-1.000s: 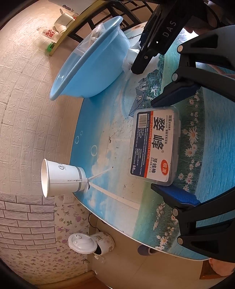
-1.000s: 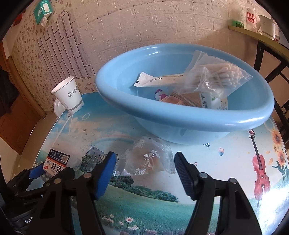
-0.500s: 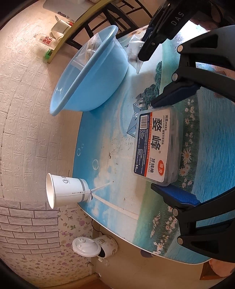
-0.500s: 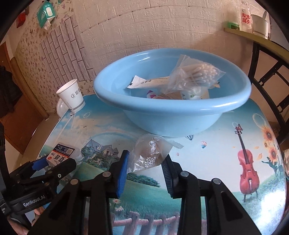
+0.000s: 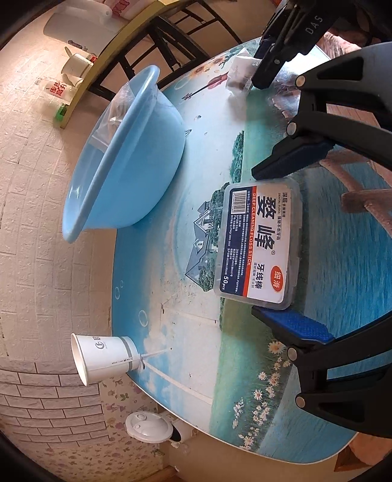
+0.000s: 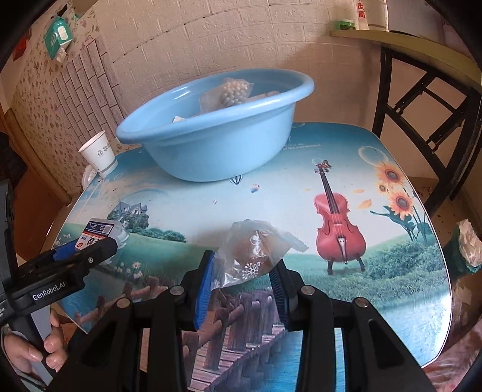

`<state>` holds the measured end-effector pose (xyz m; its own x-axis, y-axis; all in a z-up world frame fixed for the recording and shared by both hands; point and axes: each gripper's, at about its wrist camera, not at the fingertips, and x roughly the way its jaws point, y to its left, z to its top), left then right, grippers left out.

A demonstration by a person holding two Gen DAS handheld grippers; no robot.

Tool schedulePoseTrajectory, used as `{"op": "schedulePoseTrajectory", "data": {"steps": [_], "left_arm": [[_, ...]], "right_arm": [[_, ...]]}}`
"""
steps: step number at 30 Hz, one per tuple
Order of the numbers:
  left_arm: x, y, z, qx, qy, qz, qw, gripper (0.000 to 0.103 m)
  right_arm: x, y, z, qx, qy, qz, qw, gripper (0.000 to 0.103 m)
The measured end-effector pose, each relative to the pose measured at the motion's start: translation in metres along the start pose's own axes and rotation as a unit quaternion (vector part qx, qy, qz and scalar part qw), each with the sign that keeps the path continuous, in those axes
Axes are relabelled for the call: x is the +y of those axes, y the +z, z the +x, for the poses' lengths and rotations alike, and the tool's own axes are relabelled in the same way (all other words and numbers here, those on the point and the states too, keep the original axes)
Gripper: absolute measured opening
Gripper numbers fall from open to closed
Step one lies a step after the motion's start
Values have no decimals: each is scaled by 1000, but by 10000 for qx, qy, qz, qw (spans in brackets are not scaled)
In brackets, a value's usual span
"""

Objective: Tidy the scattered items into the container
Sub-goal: 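Grasp clear bead bag with right tool while left tool holds floss box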

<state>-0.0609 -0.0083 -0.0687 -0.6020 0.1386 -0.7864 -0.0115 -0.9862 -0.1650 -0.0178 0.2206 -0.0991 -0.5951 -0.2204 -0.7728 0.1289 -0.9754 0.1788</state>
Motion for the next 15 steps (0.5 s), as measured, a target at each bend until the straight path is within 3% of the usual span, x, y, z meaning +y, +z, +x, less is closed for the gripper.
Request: {"op": "schedulePoseTrajectory", "data": {"steps": [5,9,15], "left_arm": [[-2,-4,0,-58,72,78,9999,81],[-6,-7,0,-89,178,177,9996,82],[-14,-11,4,-149,307,355,9988,85]], "right_arm": [[7,-8,8,49,-20,-146,9999,44],[10,-12,5,-98,-187,-256,9994,65],[5,-14,3,-182,-248,-275,9991,71]]}}
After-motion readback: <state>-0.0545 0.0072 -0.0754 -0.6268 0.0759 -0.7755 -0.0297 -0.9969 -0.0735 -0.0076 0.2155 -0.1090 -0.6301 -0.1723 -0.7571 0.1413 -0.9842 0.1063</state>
